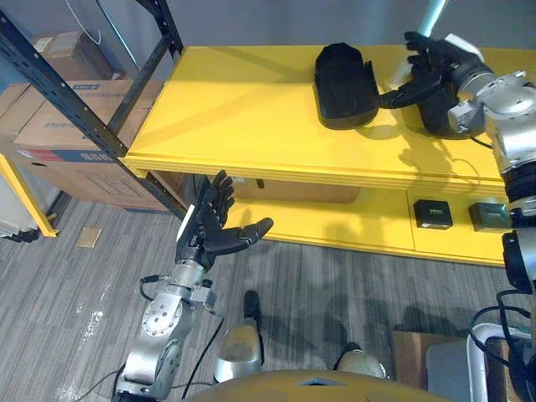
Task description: Walk over and take three plastic housings, then place them on the shelf
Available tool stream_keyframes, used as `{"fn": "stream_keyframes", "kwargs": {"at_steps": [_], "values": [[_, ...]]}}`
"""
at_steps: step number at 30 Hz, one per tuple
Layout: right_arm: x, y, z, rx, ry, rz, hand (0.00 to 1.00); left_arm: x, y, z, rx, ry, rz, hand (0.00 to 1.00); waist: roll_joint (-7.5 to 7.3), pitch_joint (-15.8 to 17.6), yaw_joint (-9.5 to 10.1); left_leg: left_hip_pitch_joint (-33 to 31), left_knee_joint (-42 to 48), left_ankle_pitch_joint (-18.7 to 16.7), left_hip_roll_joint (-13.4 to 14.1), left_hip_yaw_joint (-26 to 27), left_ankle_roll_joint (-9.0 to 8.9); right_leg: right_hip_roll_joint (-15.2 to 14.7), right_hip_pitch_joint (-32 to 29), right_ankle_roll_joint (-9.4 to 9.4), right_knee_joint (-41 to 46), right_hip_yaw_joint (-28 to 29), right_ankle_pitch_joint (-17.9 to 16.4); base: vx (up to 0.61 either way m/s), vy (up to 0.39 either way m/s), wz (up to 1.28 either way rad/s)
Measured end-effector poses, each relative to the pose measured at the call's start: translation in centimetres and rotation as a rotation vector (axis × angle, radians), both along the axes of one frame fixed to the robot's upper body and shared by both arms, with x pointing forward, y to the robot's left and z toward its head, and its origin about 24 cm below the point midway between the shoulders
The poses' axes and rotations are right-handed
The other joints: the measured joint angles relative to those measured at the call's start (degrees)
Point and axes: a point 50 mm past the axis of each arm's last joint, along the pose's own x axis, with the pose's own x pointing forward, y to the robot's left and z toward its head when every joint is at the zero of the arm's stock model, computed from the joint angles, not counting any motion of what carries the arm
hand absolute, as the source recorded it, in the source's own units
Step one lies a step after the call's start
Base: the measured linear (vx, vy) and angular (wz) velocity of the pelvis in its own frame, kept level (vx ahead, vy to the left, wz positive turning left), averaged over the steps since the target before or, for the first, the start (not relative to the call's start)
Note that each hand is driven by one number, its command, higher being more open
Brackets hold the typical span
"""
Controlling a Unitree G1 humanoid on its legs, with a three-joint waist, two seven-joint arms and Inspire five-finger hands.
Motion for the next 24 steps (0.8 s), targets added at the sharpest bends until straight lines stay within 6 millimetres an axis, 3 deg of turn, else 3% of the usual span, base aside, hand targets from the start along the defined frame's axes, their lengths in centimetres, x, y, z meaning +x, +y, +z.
{"fn": "stream_keyframes", "kwargs": {"at_steps": [6,24], "values": [[0.7,0.7,-2.8,0.052,0.123,0.006,1.0,0.5,0.2,0.5,0.023,-0.021,-0.007,1.0,-0.2,0.1,0.51,-0.2,0.0,-0.6,0.1,0.0,0.12,0.0,-0.5,-0.12,0.6,0.2,-0.1,-0.03,-0.018,-0.01],[0.7,1.0,-3.0,0.039,0.15,0.048,1.0,0.8,0.9,0.9,0.02,-0.031,0.073,1.0,-2.07,0.8,1.01,-1.3,0.0,-0.2,-0.4,0.5,0.09,-1.2,-3.4,-0.34,3.8,1.0,-1.3,0.0,-0.013,-0.01]]}}
